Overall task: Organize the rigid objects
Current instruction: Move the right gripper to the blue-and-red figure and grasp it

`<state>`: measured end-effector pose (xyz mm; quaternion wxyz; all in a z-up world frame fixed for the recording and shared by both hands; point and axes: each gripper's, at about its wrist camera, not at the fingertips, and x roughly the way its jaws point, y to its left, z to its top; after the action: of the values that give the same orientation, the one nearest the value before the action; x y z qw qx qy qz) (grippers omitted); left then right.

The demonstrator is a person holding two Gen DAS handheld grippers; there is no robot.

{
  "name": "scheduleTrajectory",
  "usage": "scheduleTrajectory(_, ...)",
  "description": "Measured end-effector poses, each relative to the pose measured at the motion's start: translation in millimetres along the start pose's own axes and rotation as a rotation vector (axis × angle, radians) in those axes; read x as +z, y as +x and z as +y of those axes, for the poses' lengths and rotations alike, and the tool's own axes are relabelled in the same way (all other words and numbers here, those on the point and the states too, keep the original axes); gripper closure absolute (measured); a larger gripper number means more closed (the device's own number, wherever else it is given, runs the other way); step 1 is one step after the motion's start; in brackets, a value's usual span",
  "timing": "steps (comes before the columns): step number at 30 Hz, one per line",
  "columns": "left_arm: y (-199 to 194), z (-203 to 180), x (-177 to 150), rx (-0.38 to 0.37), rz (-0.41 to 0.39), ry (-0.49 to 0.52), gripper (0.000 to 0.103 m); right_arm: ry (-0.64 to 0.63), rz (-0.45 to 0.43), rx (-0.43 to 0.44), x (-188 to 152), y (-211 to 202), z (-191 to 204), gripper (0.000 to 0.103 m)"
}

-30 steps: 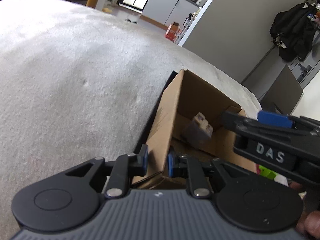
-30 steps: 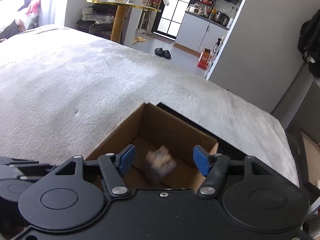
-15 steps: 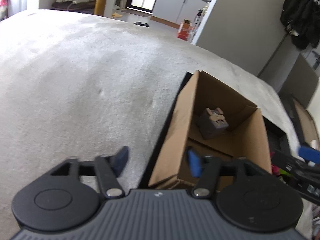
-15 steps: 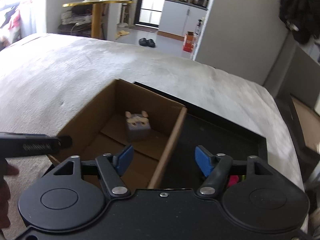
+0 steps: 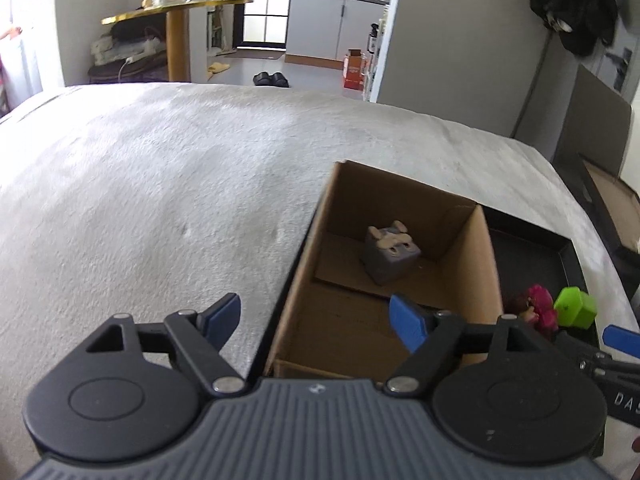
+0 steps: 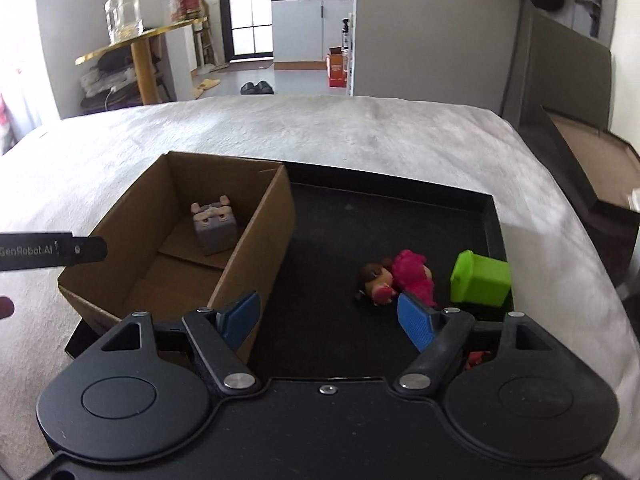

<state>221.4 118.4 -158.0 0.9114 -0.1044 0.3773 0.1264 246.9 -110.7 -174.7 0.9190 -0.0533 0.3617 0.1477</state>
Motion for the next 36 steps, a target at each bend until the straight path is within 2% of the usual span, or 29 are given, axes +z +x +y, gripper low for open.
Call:
scheduleTrajectory(3,-1.0,-12.8,0.0,0.009,0.006,0.023,0.022,0.034,-0.004,0.005,-2.0,0.7,-13.3,0.022)
scheduleTrajectory(9,-3.6,-38.5,-0.4,0.018,0.006,0.080,0.022,0.108,-0.006,0.006,-8.6,7.0,-45.1,0.020)
scheduleTrajectory(12,-3.6,-49.4,-2.5,0.015,0.019,0.111,0.022,0.141,-0.012,0.009,-14.3,10.0,-60.5,0.009)
scheduleTrajectory(16,-2.3,-60.3,-3.1,0.027,0.027,0.131,0.022,0.152,-0.016,-0.019,-20.6,15.8,-77.1,0.009)
scheduleTrajectory(22,5.0,-76.8,-6.7,0.062,0.050,0.174,0.022,0.197,0.007,-0.008,-28.2,31.0,-101.5,0.009)
scheduleTrajectory(25,8.1,-81.1,-5.7,0.077,0.053,0.181,0.022,0.182,0.012,-0.015,-29.7,39.1,-107.1,0.016)
scheduleTrajectory(30,16.2,-87.0,-4.5,0.107,0.050,0.200,0.022,0.212,0.046,0.006,-36.8,58.8,-122.4,0.039)
scheduleTrajectory(33,21.6,-90.2,-5.6,0.125,0.062,0.209,0.022,0.221,0.064,0.016,-40.2,67.0,-125.7,0.046)
scheduleTrajectory(36,25.5,-92.6,-5.2,0.133,0.074,0.209,0.022,0.203,0.061,0.014,-41.6,71.1,-125.2,0.048)
